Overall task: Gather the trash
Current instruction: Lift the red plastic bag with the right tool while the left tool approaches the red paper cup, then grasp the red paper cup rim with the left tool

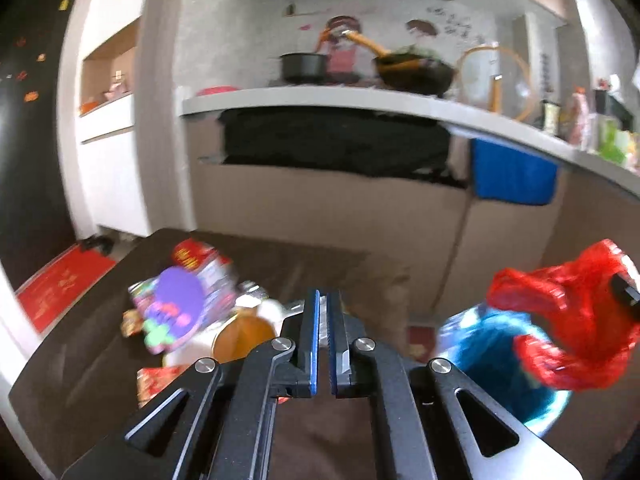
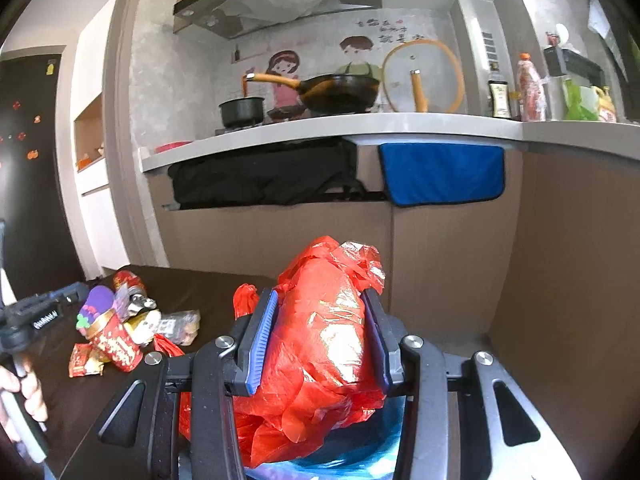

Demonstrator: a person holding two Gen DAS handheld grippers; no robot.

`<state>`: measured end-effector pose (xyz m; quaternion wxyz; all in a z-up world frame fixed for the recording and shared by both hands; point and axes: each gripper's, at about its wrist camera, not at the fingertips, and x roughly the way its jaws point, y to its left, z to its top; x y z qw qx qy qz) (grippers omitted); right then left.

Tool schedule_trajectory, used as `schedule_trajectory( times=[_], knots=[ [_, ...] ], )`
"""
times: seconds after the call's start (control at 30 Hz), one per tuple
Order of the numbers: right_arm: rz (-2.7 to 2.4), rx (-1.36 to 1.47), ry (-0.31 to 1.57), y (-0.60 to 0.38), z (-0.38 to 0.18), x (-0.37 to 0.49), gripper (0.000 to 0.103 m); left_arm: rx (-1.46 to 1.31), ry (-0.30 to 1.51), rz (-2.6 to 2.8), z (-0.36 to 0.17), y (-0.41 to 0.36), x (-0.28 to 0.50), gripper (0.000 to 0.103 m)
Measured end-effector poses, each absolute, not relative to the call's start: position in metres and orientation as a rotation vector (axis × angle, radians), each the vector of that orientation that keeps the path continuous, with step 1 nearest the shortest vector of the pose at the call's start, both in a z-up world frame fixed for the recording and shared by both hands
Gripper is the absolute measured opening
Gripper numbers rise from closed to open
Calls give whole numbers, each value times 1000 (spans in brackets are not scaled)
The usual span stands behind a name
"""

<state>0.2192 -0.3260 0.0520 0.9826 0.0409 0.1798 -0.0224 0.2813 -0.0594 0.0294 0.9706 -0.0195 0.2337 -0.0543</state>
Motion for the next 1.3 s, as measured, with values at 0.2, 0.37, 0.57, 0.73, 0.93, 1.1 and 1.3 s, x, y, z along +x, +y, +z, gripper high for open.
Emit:
schedule_trajectory(
  times=[0.2,0.37,0.57,0.73,0.93,1.1,1.3],
  knots=[
    [-64,94,366,-334,50,211,38,-80,519,-116,44,-33,288,4],
    [-22,102,365,-321,48,215,38,-166,617,-61,22,9,298,6],
    [43,91,384,-288,39,229,39,-278,741,-31,-13,27,326,36],
    [90,68,412,-262,30,238,39,-169,764,52,-34,11,343,36],
    [103,-2,418,-241,23,239,39,-177,795,92,-53,18,360,35],
    [106,4,439,-238,20,244,39,-178,843,59,-68,18,374,23],
    [94,20,435,-248,27,242,38,-171,760,22,-45,14,357,7]
  ],
)
